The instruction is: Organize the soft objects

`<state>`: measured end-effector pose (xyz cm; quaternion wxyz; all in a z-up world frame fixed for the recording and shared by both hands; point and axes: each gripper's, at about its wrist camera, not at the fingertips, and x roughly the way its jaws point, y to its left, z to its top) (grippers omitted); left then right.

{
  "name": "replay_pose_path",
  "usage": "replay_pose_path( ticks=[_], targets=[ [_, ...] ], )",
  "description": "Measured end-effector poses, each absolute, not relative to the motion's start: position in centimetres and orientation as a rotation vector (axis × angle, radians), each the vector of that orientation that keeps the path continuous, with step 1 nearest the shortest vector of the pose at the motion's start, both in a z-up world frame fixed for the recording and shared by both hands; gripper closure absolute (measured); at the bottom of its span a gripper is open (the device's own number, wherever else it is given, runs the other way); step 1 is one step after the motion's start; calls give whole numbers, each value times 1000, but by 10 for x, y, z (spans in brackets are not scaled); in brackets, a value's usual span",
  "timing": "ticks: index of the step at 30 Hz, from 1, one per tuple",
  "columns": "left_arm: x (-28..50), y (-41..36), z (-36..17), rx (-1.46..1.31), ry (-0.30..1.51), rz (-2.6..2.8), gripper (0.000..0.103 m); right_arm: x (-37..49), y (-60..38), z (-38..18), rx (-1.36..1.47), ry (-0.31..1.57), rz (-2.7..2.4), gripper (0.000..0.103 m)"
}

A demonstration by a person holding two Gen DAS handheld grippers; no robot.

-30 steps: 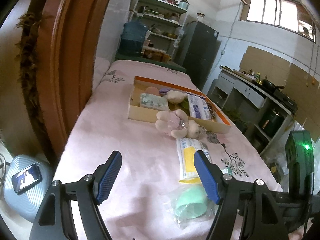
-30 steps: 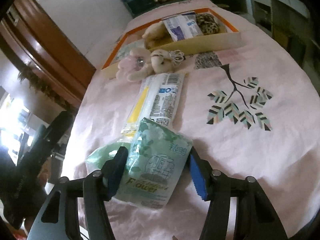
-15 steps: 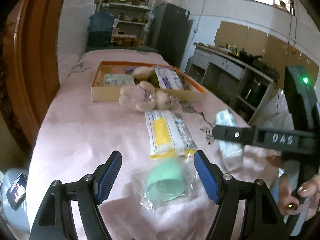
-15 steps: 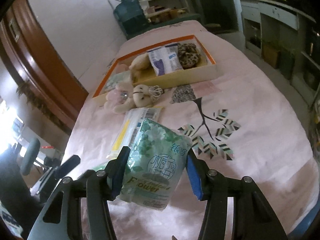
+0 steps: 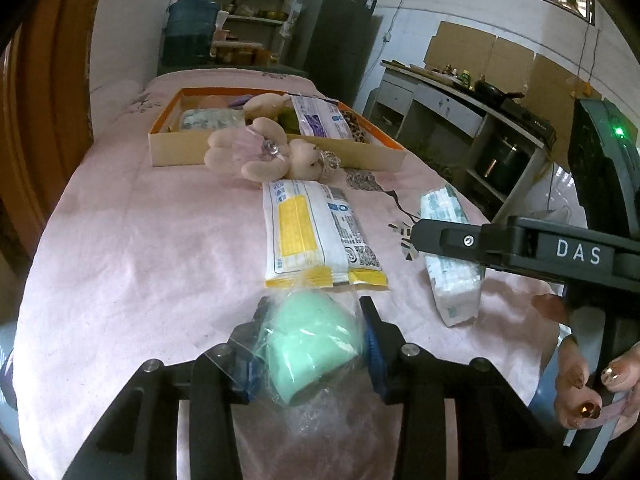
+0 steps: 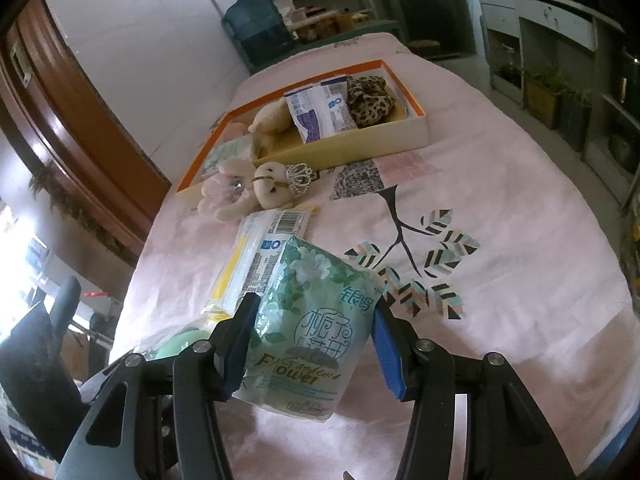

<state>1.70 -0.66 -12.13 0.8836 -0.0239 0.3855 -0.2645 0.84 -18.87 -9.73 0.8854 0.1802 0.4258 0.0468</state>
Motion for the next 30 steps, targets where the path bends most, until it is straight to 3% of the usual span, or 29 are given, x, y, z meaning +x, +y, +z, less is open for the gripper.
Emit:
replay_pose_path(
  ticks=[30],
  targets=[
    [44, -6, -76, -115, 704, -452, 62, 35, -193, -80, 276, 831, 108, 47]
  ],
)
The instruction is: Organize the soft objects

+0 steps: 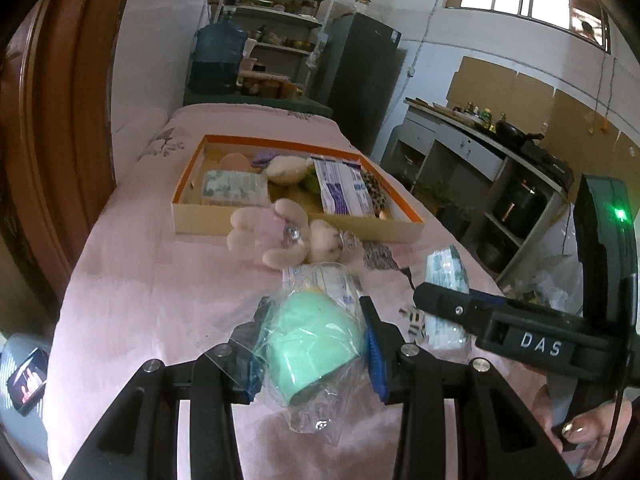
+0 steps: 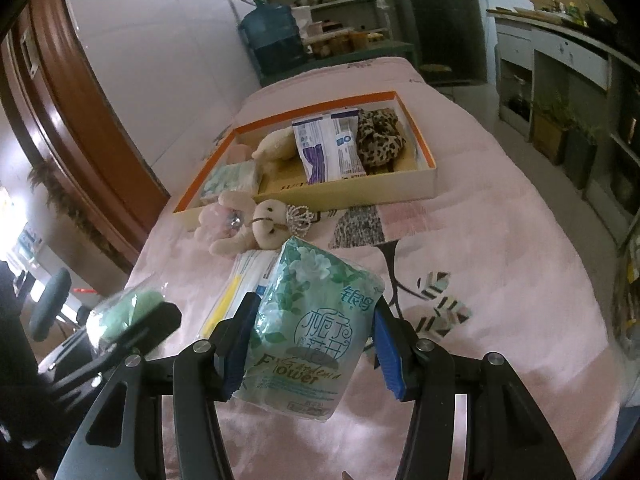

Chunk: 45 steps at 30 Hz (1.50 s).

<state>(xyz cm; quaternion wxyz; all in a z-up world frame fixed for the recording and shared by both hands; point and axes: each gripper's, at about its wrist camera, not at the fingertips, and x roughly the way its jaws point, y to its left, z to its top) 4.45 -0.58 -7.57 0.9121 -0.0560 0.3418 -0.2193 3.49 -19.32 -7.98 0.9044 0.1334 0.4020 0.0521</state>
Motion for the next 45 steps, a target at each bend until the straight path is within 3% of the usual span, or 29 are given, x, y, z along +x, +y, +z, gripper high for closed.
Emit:
replay_pose_path(
  ticks=[45],
  targets=[
    [143, -19, -42, -117, 682, -288, 62, 132, -204, -59, 186, 816, 131, 47]
  ],
)
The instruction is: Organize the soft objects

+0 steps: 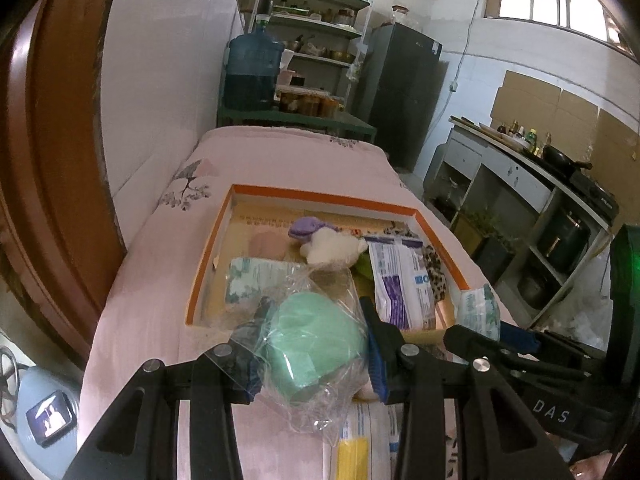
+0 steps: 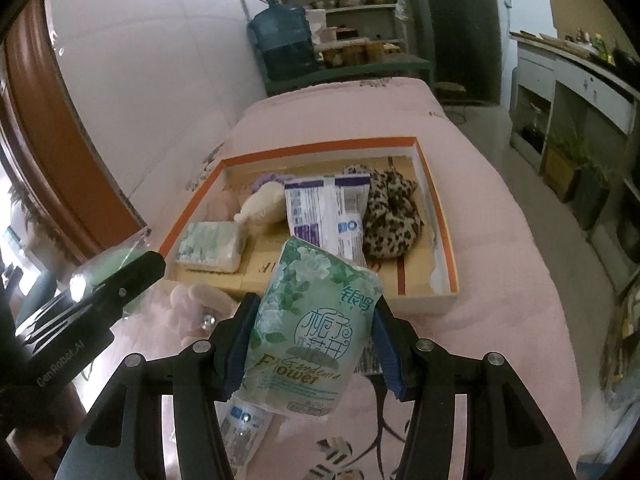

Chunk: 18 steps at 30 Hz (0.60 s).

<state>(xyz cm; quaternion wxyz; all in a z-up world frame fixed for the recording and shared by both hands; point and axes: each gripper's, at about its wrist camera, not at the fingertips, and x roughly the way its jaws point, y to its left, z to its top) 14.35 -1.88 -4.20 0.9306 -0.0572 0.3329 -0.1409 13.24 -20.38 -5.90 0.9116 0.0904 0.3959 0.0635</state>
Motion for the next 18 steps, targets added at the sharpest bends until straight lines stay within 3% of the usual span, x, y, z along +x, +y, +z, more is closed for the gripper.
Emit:
replay_pose_path(
  ticks=[18],
  targets=[
    [180, -29, -23, -69, 629, -295, 62, 164, -203, -42, 110, 769, 133, 47]
  ],
)
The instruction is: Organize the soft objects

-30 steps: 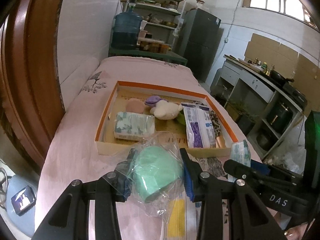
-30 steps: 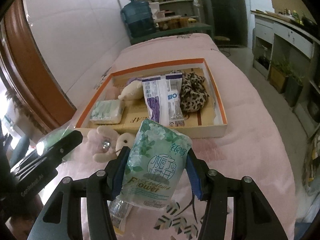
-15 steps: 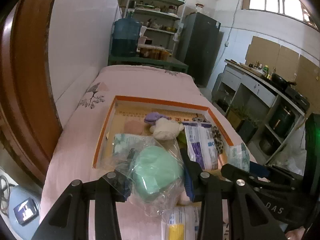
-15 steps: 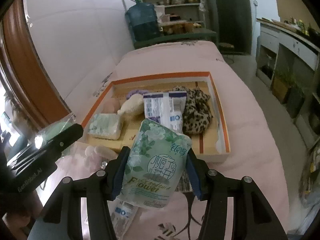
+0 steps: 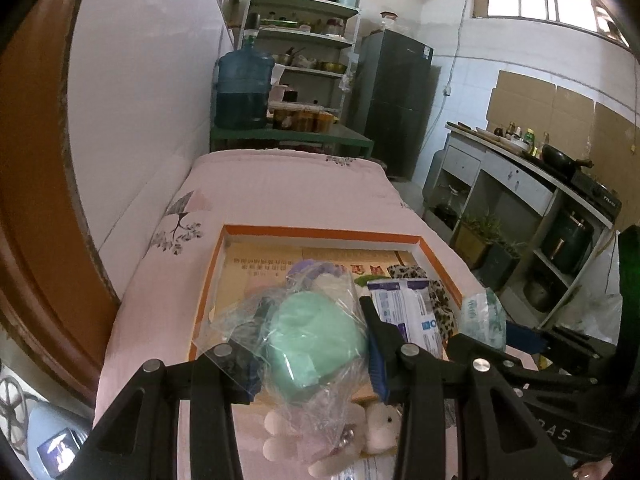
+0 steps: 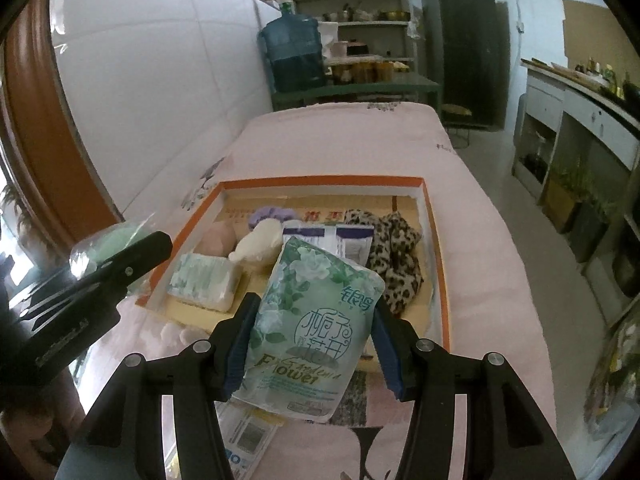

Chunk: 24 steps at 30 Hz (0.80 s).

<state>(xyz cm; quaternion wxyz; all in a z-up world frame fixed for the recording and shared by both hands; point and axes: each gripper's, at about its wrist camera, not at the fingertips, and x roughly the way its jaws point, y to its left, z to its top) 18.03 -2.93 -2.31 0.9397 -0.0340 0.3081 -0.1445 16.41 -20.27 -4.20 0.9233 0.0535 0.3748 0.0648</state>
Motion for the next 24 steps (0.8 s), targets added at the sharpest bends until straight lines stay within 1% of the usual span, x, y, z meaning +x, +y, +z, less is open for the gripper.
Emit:
replay_pose_path(
  ticks=[11, 24],
  targets=[
    [211, -34, -17, -29, 620, -302, 62, 193, -211, -28, 76, 753, 137, 47],
    [279, -26, -18, -90, 706, -311, 62, 265, -227, -14, 68, 785, 212, 47]
  ],
)
